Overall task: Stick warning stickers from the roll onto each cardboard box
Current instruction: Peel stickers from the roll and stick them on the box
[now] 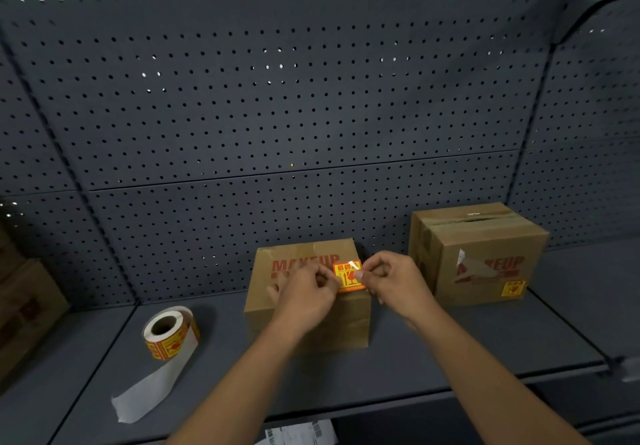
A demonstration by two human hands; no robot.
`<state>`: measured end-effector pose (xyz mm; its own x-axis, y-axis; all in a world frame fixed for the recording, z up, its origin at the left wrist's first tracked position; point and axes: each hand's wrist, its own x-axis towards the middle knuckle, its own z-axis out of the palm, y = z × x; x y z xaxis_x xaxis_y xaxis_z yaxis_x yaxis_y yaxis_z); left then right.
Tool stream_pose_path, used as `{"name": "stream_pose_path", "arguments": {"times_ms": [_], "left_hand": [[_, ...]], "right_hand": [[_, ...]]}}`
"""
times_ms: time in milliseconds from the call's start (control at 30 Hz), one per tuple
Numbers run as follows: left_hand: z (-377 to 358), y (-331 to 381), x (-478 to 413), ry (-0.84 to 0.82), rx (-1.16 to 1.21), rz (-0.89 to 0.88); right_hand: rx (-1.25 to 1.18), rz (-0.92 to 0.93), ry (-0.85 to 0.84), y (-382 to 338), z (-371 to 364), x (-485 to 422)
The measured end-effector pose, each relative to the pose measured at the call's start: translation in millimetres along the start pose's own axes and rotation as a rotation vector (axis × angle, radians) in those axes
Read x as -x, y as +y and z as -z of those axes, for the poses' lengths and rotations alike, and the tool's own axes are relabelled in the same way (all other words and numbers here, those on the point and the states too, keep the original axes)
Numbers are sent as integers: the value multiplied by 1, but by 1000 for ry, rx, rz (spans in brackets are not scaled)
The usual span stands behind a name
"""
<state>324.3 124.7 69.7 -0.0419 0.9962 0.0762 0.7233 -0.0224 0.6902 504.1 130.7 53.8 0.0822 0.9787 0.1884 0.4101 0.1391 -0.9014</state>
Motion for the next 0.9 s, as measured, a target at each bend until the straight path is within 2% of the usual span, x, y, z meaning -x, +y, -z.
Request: {"name": "stream_pose_path", "arguments": {"times_ms": [433, 700, 900], "left_hand": [[0, -2, 3, -17, -65, -4], [-3, -6, 4, -21, -124, -57], [-8, -10, 9, 38, -170, -126]], "right_hand": [[7, -36, -18, 2, -1, 5], [29, -40, 10, 1, -4, 8], [67, -46, 53, 1, -8, 7]]}}
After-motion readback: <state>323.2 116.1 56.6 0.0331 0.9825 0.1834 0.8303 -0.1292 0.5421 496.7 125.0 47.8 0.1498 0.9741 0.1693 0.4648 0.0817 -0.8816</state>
